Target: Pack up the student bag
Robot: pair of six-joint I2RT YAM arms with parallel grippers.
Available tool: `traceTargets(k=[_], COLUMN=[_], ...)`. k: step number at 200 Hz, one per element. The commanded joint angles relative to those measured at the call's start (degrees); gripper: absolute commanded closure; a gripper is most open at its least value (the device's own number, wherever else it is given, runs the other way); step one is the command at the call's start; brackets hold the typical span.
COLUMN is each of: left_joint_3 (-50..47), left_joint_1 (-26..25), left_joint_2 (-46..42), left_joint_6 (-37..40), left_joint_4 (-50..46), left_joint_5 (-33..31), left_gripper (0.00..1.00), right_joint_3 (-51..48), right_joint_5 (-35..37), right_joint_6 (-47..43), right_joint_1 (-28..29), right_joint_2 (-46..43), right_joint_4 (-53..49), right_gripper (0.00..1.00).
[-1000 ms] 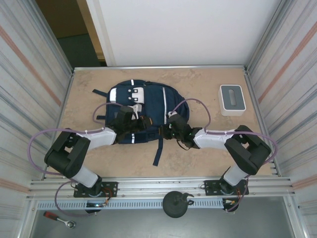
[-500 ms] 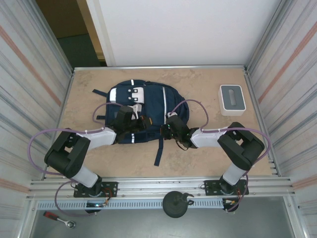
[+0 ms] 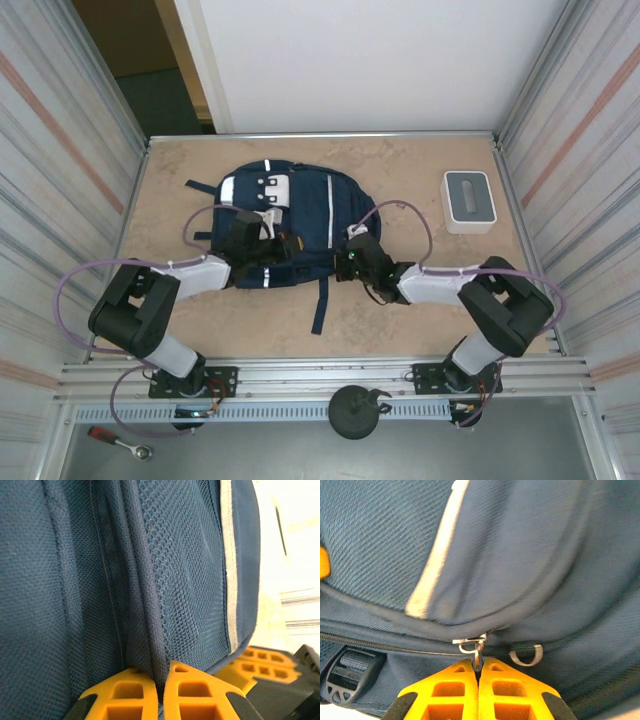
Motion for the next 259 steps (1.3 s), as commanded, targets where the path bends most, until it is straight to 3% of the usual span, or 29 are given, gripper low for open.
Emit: traceTargets(k=[1, 45, 76, 96, 113, 135, 161, 173, 212, 237, 259], left_joint_3=[0.4, 2.2, 2.7, 2.3, 2.6, 2.3, 3.3, 4.5, 8.7, 12.2, 13.7], left_joint_1=[3.5, 4.9, 4.9, 3.8, -0.4, -6.3, -8.2, -10.0, -16.2, -16.5, -16.2], left_joint_2=[-1.3, -1.4, -5.1, -10.4, -14.6, -17.0, -14.4, -12.2, -4.1, 1.2, 4.6], left_joint_6=[4.4, 7.5, 12.2, 18.2, 27.2, 38.6, 48.6, 55.7, 80.0, 86.0, 88.6], left_joint_4=[-3.2, -6.4, -9.6, -12.3, -14.8, -13.7, -11.4, -11.9, -13.3, -15.5, -16.5], left_joint_5=[-3.7, -2.6, -4.6, -9.6, -18.0, -26.2, -19.2, -17.3, -25.3, -29.2, -31.9], left_gripper=[1.0, 1.0, 0.6, 0.49, 0.45, 0.42, 0.41, 0.41, 0.38, 0.37, 0.43], right_joint_3=[-1.1, 0.1, 0.9, 1.9, 2.5, 2.9, 3.5, 3.5, 2.4, 1.9, 1.1], right_joint_5=[3.7, 2.7, -1.5, -4.2, -5.5, -6.9, -14.6, -16.5, -17.8, -18.6, -18.8], right_joint_6=[-2.0, -4.8, -5.8, -6.0, -6.1, -6.6, -6.7, -6.8, -6.2, -6.1, -6.1], right_joint_1=[-3.3, -5.1, -5.3, -5.6, -5.7, -6.3, -9.3, -10.6, -13.8, -14.3, -14.4], right_joint_2=[-3.5, -6.9, -10.2, -12.3, -13.4, -13.3, -11.4, -11.1, -13.0, -12.8, -13.2], right_joint_4=[-5.6, -9.2, -10.3, -11.8, -13.0, -13.7, -14.4, -15.2, -16.4, -16.7, -16.7], right_gripper=[1.0, 1.0, 1.0, 1.0, 1.0, 1.0, 1.0, 0.93, 0.83, 0.81, 0.78])
